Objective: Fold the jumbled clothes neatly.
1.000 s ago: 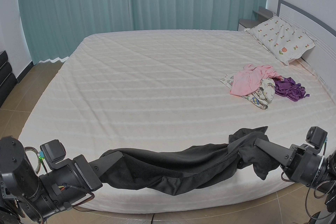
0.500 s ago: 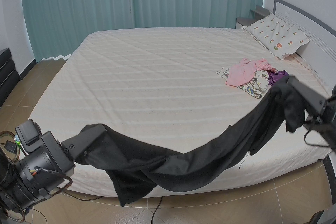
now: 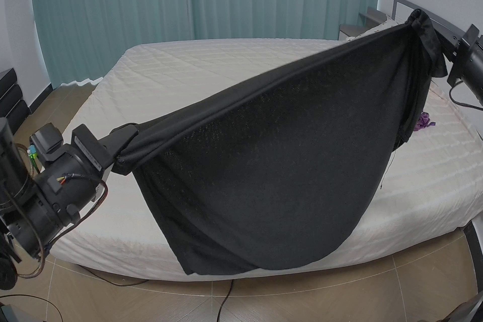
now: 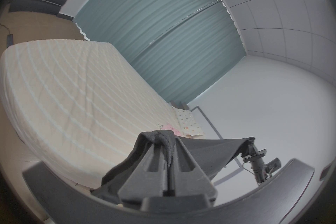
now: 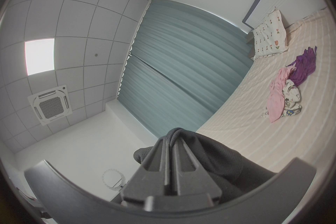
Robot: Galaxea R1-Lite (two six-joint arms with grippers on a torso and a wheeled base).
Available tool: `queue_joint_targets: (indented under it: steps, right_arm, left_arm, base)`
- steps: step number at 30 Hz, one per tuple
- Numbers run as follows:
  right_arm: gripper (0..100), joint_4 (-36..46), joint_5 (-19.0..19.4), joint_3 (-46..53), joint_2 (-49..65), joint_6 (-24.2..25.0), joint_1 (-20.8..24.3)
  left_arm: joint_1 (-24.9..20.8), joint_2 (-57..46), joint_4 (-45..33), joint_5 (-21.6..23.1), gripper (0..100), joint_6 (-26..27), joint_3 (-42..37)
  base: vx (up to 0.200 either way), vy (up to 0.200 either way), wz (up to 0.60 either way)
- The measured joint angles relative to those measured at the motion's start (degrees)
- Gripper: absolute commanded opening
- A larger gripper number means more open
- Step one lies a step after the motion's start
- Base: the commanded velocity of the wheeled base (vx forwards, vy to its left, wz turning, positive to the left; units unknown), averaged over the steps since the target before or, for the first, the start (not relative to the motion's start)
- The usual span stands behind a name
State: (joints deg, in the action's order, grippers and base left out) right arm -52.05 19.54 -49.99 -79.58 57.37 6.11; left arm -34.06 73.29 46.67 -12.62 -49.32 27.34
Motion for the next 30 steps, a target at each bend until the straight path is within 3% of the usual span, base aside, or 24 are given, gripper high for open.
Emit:
queue_joint_targets:
  steps: [5, 13, 30]
  right_arm:
    - [0, 1.2, -0.1, -6.9, -6.9, -1.9, -1.2]
    - [0, 1.1, -1.8, -9.5, -16.3, -5.0, -1.6]
    - [0, -2.8, -3.3, -10.2, -27.5, -7.4, -1.4]
  left_arm:
    - [4.4, 5.3, 0.2, 1.2, 0, 0.1, 1.4]
    - [8.5, 13.4, 0.2, 5.0, 0, 0.1, 4.6]
    - [11.4, 30.9, 0.2, 5.2, 0, 0.2, 17.9]
  base:
    - [0.0, 0.0, 0.0]
    - [0.2, 0.0, 0.0]
    - [0.2, 0.0, 0.0]
